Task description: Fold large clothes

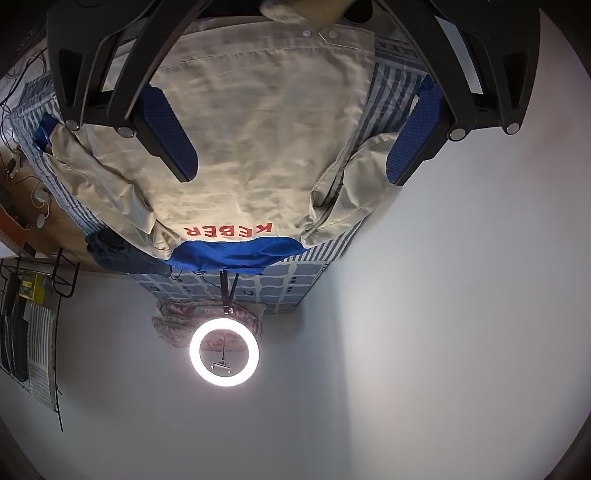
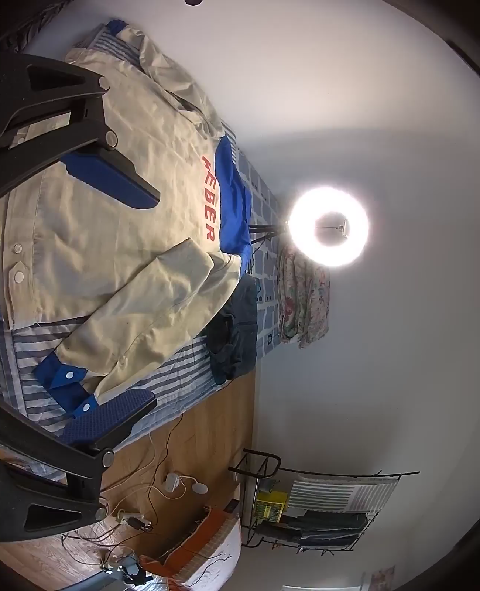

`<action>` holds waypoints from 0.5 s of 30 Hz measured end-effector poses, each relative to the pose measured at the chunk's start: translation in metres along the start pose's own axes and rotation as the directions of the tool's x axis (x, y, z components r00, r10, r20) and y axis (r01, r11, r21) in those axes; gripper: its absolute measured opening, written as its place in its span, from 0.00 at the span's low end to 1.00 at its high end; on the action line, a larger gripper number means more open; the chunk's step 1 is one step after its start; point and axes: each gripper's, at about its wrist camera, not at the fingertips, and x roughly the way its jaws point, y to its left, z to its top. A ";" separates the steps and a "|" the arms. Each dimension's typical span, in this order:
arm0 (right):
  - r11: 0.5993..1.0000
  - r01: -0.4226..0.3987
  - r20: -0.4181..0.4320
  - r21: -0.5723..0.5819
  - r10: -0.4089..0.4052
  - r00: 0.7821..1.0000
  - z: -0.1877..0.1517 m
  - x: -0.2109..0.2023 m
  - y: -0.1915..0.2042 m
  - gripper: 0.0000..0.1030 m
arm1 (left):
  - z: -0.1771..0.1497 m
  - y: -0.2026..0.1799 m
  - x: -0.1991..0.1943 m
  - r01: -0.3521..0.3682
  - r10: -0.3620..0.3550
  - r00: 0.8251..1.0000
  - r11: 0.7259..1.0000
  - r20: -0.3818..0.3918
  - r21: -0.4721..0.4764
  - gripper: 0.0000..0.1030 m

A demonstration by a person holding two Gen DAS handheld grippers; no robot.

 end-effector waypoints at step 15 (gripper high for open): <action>1.000 0.007 0.051 0.004 -0.008 0.999 -0.001 -0.012 0.003 0.96 | 0.007 -0.003 -0.008 -0.005 0.004 1.000 1.000 0.027 0.019 1.00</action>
